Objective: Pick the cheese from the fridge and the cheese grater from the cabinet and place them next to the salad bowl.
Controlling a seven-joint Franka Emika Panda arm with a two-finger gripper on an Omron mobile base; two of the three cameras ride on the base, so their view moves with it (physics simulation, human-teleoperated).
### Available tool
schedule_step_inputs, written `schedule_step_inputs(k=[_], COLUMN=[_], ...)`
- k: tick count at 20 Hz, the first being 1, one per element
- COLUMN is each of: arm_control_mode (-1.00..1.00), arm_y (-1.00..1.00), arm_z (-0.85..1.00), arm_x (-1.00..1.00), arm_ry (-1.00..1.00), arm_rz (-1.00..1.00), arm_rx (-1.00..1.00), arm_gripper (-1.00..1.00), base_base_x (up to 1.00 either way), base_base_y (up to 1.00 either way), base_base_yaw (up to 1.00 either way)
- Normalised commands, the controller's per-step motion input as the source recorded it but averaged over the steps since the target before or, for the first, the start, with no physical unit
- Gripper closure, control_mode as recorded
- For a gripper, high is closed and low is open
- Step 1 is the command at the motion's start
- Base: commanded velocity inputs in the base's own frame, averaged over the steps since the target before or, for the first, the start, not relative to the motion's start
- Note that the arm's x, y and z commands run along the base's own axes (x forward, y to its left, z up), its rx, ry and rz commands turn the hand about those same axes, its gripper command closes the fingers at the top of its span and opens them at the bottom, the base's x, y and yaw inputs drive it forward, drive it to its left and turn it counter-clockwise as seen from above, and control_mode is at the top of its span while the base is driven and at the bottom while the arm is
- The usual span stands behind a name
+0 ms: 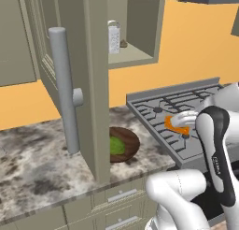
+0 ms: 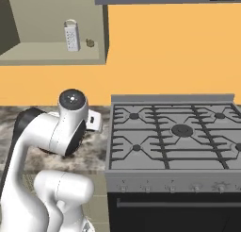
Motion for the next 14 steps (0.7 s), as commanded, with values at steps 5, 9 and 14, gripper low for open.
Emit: schedule_step_inputs(k=[5,9,14], arm_control_mode=[-1.0,-1.0,-1.0], arm_y=[-0.06,-0.03,0.0], arm_z=[-0.32,-0.34,-0.38], arm_x=[0.06,0.0,0.0], arm_ry=[0.02,0.0,-0.11], arm_rz=[0.2,-0.02,0.0], arm_rx=[-0.17,-0.19,-0.03], arm_gripper=[1.0,1.0,1.0], base_base_x=[0.0,0.0,0.0], base_base_y=[0.0,0.0,0.0], base_base_yaw=[0.0,0.0,0.0])
